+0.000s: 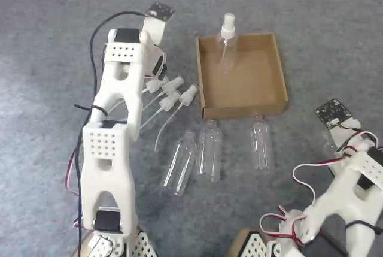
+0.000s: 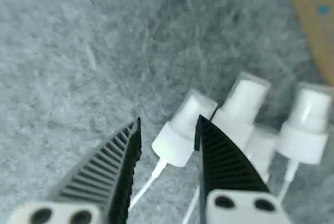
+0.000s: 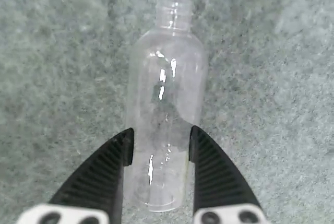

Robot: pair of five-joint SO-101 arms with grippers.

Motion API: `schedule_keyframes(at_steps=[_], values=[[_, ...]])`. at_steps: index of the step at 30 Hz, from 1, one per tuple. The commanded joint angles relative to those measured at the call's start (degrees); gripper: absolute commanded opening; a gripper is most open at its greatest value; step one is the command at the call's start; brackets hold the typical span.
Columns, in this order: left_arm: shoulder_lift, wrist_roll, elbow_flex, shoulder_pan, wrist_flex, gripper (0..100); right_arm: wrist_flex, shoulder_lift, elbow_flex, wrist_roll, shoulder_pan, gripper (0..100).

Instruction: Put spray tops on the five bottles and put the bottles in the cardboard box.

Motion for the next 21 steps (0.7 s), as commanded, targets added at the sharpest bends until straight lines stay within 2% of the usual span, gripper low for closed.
schedule_keyframes(at_steps=[1,5,16,19,21], values=[[4.0,-4.0,-13.0,-1.4,8.8,13,-0.4,0.7,4.7,0.9,1.6,1.0],[8.0,-6.9,-20.4,-1.1,15.4,12,-0.4,0.8,4.7,0.8,1.5,1.0],[14.7,-6.7,-21.4,-1.0,13.3,10,3.6,0.7,4.7,1.0,1.6,1.0],[14.5,-3.3,-21.4,-1.2,13.4,1,4.0,0.7,4.7,1.0,1.6,1.0],[13.2,-0.5,-21.5,-1.8,14.9,1,4.0,0.7,4.7,1.0,1.7,1.0]])
